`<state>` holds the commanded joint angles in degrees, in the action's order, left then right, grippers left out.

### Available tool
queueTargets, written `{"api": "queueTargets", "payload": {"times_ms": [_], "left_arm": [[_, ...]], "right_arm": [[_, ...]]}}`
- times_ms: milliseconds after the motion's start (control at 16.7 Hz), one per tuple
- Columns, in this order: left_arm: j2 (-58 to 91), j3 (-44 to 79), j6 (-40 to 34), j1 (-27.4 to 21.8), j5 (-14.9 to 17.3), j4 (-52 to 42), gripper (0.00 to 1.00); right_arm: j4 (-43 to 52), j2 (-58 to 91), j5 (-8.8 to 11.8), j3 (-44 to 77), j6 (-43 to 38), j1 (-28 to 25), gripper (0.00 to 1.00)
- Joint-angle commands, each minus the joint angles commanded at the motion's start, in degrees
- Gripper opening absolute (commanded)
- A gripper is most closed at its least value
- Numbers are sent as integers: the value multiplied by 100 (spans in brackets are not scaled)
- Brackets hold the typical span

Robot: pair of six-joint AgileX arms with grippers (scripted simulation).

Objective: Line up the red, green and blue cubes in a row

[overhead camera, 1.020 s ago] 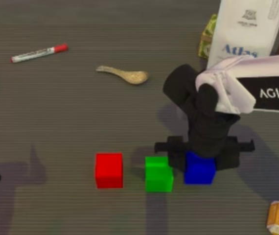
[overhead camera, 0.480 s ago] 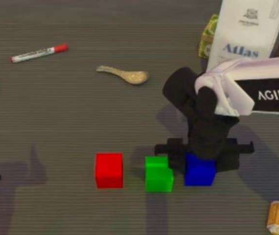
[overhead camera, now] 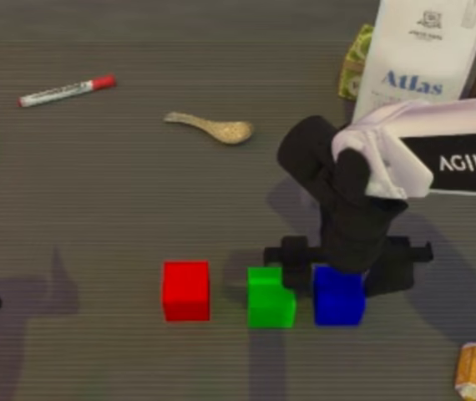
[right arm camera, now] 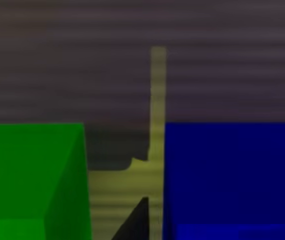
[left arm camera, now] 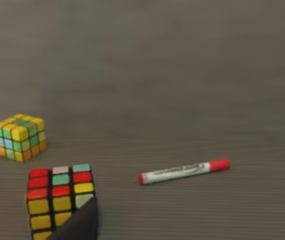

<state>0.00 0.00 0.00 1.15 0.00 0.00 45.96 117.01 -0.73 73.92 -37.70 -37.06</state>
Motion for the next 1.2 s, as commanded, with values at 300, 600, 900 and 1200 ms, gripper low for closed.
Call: {"api": "queueTargets", "payload": {"times_ms": [300, 600, 900, 1200], "left_arm": [[0, 0, 0, 0, 0, 0, 100], [0, 0, 0, 0, 0, 0, 100], [0, 0, 0, 0, 0, 0, 100], [0, 0, 0, 0, 0, 0, 100]], "right_arm": [[0, 0, 0, 0, 0, 0, 100], [1, -5, 0, 1, 0, 11, 100], [680, -236, 28, 380, 13, -41, 100], [1442, -602, 4, 844, 5, -50, 100]]}}
